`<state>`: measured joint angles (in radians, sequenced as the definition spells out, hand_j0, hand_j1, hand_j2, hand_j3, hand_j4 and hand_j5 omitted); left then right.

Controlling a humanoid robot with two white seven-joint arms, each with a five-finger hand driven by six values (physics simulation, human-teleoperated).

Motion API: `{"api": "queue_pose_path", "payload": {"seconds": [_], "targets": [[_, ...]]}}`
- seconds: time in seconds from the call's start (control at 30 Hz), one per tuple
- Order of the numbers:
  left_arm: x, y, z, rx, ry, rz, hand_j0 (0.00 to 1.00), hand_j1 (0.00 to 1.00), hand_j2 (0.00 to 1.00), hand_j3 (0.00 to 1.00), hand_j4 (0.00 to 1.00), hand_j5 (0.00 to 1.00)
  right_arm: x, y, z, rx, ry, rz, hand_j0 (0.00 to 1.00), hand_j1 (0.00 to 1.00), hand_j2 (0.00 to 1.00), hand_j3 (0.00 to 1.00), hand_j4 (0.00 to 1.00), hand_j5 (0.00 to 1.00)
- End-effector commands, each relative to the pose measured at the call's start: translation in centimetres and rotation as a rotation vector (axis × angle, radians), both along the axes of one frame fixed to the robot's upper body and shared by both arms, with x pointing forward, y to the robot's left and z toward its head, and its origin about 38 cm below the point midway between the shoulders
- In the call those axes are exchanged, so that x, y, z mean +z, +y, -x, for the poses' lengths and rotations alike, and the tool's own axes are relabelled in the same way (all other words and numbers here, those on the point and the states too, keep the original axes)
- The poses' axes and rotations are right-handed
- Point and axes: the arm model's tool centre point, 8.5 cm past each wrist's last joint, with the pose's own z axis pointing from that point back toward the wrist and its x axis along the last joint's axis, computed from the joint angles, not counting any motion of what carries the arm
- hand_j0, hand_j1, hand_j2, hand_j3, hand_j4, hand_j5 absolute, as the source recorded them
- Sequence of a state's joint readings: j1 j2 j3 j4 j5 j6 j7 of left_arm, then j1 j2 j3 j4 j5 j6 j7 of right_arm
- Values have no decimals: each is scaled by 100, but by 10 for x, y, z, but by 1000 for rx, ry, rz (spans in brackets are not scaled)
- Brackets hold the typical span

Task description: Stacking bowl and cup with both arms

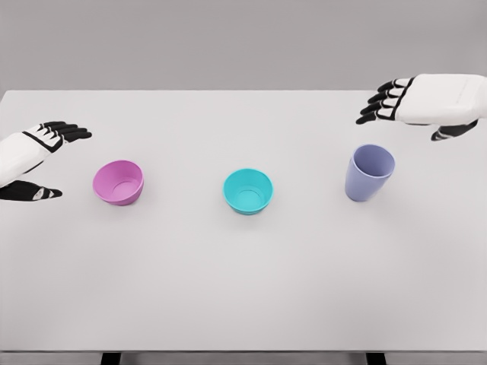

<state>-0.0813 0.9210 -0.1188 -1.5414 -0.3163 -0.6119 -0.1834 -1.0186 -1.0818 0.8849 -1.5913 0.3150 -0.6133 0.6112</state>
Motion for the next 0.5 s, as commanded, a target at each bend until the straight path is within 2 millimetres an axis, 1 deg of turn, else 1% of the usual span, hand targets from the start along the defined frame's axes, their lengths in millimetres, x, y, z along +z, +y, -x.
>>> {"api": "queue_pose_path", "payload": {"seconds": [0.0, 0.03, 0.07, 0.13, 0.17, 0.27, 0.3, 0.37, 0.43, 0.47], "targets": [[0, 0, 0, 1, 1, 6, 100, 100, 100, 100, 100, 100, 0, 0, 1, 0, 1, -1, 100, 100, 100, 100, 100, 100], [0, 0, 0, 1, 1, 6, 100, 100, 100, 100, 100, 100, 1, 0, 1, 1, 5, -10, 100, 100, 100, 100, 100, 100], [-1, 2, 0, 8, 4, 8, 100, 100, 100, 100, 100, 100, 6, -1, 2, 0, -8, -14, 100, 100, 100, 100, 100, 100], [4, 3, -3, -1, 17, -26, 100, 100, 100, 100, 100, 100, 20, -3, 2, -7, -50, -51, 100, 100, 100, 100, 100, 100], [7, 5, -4, -7, 47, -50, 100, 100, 100, 100, 100, 100, 21, -6, 3, -16, -54, -65, 100, 100, 100, 100, 100, 100], [28, 0, -12, -61, 99, -162, 100, 100, 100, 100, 100, 100, 26, -27, 8, -74, -79, -171, 100, 100, 100, 100, 100, 100], [33, -10, -11, -107, 132, -217, 100, 100, 100, 100, 100, 100, 25, -35, 11, -95, -86, -203, 100, 100, 100, 100, 100, 100], [39, -36, -4, -197, 129, -221, 100, 100, 100, 100, 100, 100, 14, -34, 18, -92, -81, -254, 100, 100, 100, 100, 100, 100], [40, -57, -1, -264, 118, -229, 100, 100, 100, 100, 100, 100, -1, -23, 21, -71, -58, -293, 100, 100, 100, 100, 100, 100], [44, -70, -5, -304, 110, -239, 100, 100, 100, 100, 100, 100, -3, -22, 21, -71, -58, -314, 100, 100, 100, 100, 100, 100]]}}
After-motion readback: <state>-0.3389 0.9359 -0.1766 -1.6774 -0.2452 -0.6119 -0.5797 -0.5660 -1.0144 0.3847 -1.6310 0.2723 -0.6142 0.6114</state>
